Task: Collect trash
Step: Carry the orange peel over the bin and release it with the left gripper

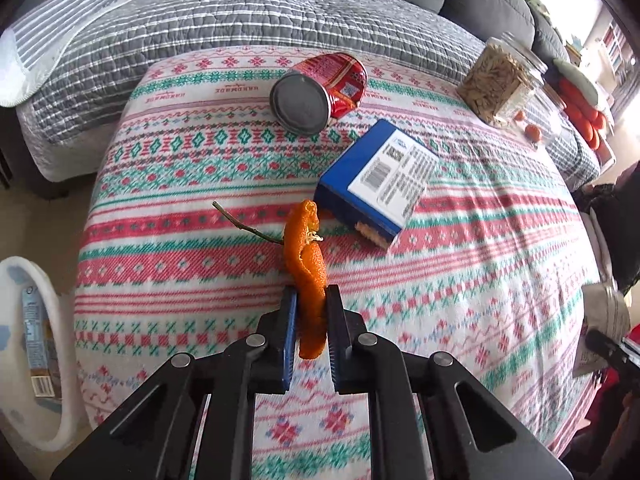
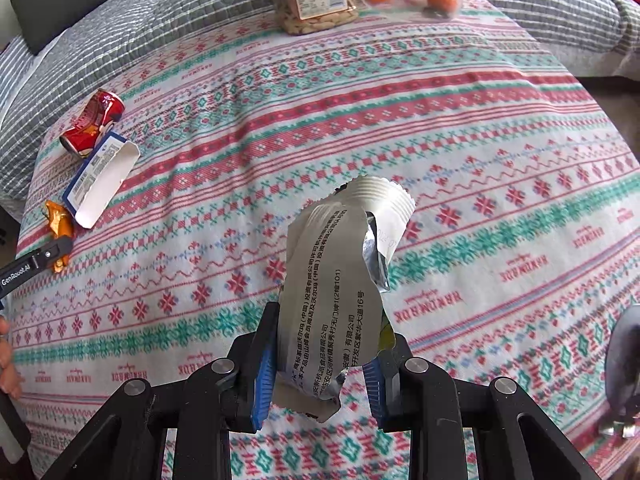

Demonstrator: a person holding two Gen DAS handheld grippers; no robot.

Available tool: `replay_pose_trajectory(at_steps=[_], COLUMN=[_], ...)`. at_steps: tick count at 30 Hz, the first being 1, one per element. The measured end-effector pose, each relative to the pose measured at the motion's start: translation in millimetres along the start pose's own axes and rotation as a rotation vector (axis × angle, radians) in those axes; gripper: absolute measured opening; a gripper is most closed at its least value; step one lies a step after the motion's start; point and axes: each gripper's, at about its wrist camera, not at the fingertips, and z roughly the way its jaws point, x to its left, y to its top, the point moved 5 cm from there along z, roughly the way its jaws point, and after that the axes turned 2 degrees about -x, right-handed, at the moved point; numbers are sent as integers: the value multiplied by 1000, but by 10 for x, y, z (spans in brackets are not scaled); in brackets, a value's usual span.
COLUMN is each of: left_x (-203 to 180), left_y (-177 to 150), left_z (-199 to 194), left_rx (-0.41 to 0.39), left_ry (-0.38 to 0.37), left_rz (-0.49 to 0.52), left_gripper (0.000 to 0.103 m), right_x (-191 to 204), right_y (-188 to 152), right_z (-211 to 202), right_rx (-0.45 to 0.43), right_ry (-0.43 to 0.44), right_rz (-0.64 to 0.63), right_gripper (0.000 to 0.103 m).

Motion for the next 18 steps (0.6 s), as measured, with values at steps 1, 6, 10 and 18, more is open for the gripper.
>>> replay_pose_trajectory(at_steps=[1,6,10,18], left_x=[24,124,265,684], left_y=[-49,-148,-198,-257], left_z=[-43,-215,-413,-722], left_rx=[2,1,-17,-38], left_ry=[2,3,7,31], left_rz=[6,23,31,0], left_gripper=[14,14,14,14], right_x=[-3,93,251,662], right_y=[-8,-9,10,-5], right_z=[-5,-33,-70,-67], right_rx=[0,-7,-20,-19], right_ry=[0,11,29,78], right_rz=[1,-7,-23,-62], right_gripper=[33,33,33,33])
